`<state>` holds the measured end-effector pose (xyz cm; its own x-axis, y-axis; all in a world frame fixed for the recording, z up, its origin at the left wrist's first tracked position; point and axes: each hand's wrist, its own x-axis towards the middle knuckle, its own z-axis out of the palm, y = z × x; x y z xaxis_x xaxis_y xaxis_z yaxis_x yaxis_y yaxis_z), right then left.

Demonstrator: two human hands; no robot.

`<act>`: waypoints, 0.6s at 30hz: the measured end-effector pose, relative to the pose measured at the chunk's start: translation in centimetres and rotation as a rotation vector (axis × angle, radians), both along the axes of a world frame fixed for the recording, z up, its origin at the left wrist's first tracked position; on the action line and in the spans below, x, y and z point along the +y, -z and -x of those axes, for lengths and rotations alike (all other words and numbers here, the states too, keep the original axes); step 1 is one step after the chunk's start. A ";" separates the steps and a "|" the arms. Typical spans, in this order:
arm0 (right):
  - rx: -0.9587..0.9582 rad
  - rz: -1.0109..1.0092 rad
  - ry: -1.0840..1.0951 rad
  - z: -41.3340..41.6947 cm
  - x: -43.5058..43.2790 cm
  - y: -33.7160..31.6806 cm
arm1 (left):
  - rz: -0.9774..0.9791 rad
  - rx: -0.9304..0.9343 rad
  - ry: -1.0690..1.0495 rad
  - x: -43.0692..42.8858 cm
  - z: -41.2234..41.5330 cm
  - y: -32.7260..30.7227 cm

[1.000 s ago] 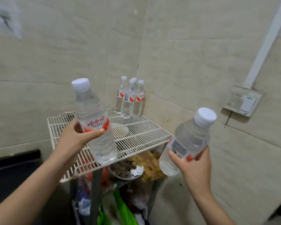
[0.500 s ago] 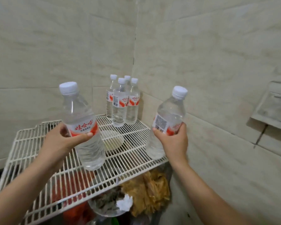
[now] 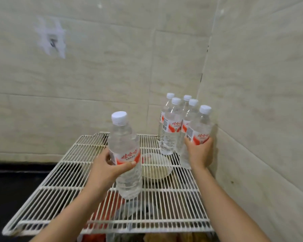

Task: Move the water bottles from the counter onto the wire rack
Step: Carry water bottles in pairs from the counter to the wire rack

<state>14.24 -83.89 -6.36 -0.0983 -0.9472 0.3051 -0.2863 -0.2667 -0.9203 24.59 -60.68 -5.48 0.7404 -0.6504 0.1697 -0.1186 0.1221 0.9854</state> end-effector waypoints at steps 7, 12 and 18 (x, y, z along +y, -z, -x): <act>0.169 -0.008 -0.124 0.2 -0.3 2.2 | -0.070 -0.091 0.073 -5.6 -0.2 -1.8; 0.188 -0.014 -0.202 1.4 -1.2 3.3 | -0.110 -0.136 0.129 -10.7 0.4 -1.7; 0.247 0.033 -0.181 1.3 -1.8 3.9 | -0.132 -0.113 0.221 -15.9 0.1 -1.9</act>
<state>12.95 -85.69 -10.30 0.1517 -0.9318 0.3296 -0.4453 -0.3621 -0.8189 24.45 -76.54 -3.60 0.5595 -0.8159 0.1459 -0.2133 0.0283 0.9766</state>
